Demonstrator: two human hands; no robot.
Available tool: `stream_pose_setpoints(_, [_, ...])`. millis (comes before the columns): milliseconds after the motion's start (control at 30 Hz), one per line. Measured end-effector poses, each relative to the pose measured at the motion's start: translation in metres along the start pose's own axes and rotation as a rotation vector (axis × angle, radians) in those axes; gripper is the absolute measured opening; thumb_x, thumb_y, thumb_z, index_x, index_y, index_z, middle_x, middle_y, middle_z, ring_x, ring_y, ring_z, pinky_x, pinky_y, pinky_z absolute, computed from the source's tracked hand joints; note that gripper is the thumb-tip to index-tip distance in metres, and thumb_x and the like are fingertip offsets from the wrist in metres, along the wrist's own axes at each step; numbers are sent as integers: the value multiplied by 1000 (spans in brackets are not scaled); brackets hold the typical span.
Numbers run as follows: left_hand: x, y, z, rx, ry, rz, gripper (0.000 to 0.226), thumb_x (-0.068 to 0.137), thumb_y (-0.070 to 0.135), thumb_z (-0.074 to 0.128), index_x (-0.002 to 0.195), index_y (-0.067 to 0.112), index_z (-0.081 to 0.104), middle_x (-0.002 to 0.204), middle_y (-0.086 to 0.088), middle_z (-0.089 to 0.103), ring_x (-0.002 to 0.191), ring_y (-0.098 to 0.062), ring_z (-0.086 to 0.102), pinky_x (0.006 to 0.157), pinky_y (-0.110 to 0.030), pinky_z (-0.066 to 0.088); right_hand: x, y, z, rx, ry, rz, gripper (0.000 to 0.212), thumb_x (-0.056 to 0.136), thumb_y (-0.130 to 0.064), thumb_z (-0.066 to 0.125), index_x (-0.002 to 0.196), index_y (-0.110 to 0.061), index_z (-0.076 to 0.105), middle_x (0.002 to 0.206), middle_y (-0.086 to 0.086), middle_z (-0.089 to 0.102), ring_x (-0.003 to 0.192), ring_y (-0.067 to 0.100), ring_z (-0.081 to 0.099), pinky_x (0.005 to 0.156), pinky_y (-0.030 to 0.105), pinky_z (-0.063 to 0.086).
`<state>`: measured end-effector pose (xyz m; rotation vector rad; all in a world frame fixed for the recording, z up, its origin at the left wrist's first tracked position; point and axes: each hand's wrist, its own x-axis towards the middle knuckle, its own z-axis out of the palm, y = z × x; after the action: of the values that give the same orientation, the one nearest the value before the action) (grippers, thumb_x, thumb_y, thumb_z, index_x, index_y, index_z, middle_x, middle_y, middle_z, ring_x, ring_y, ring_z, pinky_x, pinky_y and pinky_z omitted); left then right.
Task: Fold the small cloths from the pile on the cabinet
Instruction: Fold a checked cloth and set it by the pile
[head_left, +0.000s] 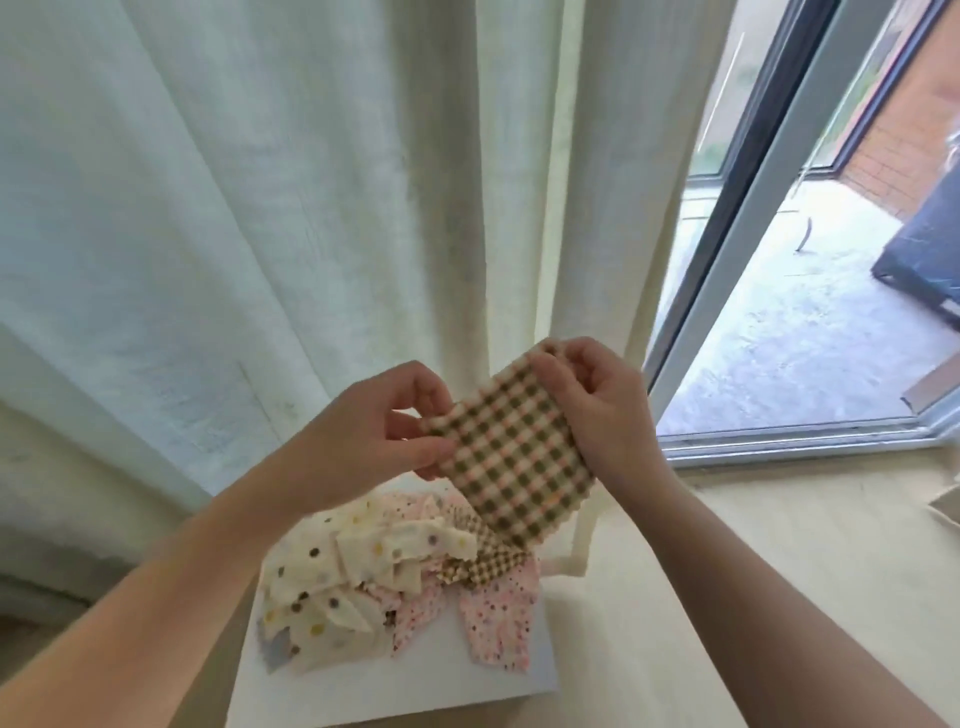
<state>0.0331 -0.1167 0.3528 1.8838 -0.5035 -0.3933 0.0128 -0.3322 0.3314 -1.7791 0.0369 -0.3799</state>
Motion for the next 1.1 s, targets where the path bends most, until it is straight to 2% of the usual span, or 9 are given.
stream_pose_setpoints(100, [7,78,-6,22,-138,-30,22,81,-7,71,93,5,57,82,-3,65,69,-26,69,69,-32,55,13,-62,-44,-20,-43,1,18,87,-34,66,80,-17,64,78,4,67,70,10,63,66,22,52])
stream_pose_setpoints(267, [12,176,18,220,-250,1,17,83,9,73,93,3,60,83,-5,72,77,-19,72,73,-27,57,19,-138,-122,-66,-128,-87,13,95,-28,59,82,-24,61,65,-14,63,62,-2,59,61,11,46])
stream_pose_setpoints(367, [9,226,50,296,-340,53,18,86,16,71,104,15,66,88,11,72,75,-5,67,71,-18,51,12,-169,-172,-121,-180,-144,15,95,-29,59,81,-25,58,62,-12,62,58,1,58,58,14,45])
stream_pose_setpoints(500, [22,272,104,286,-483,23,29,88,20,69,116,27,64,103,12,72,96,-8,68,85,-23,53,2,-195,-240,-176,-174,-198,19,96,-25,60,78,-30,58,63,-14,60,61,3,55,60,18,45])
stream_pose_setpoints(600, [44,296,142,442,-568,25,17,89,20,69,106,21,71,86,16,71,80,3,66,75,-13,49,3,-195,-293,-273,-91,-219,18,94,-26,62,77,-30,59,65,-12,57,62,2,51,64,24,44])
stream_pose_setpoints(767, [98,324,203,385,-668,85,30,74,40,75,98,21,76,96,2,75,93,-15,69,88,-30,53,0,-152,-371,-299,34,-142,15,97,-26,59,84,-18,62,68,-6,61,63,6,55,64,30,47])
stream_pose_setpoints(867, [139,335,259,299,-875,43,9,85,18,73,89,25,76,90,2,76,89,-17,69,85,-29,53,3,-129,-417,-281,96,-112,14,98,-26,57,87,-19,63,68,-8,61,63,4,55,64,24,45])
stream_pose_setpoints(967, [183,346,325,283,-1027,12,22,90,4,62,100,21,71,93,6,75,87,-15,71,84,-29,54,13,-112,-473,-303,102,-81,19,98,-28,57,89,-13,62,72,-1,63,67,14,58,65,30,47])
stream_pose_setpoints(1100, [252,365,411,402,-1149,0,17,91,16,63,107,19,67,113,-4,71,93,-21,70,85,-33,55,31,-90,-575,-402,169,-59,21,97,-29,59,79,-17,58,72,-1,61,71,15,57,71,32,45])
